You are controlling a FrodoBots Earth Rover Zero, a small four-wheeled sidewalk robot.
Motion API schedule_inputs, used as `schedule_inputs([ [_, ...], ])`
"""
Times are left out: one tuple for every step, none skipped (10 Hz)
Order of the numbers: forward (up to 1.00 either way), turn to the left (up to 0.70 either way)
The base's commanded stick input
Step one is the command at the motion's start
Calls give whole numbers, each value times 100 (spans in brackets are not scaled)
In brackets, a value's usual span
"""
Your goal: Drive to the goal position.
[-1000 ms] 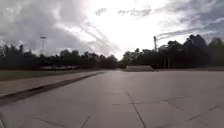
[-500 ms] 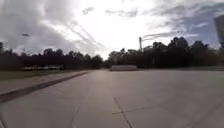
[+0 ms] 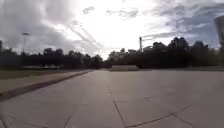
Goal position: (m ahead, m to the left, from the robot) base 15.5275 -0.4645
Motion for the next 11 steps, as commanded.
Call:
schedule_inputs([
  [70,0],
  [70,0],
  [70,0],
  [70,0],
  [70,0],
  [70,0],
  [70,0],
  [70,0],
  [70,0],
  [70,0],
  [70,0],
])
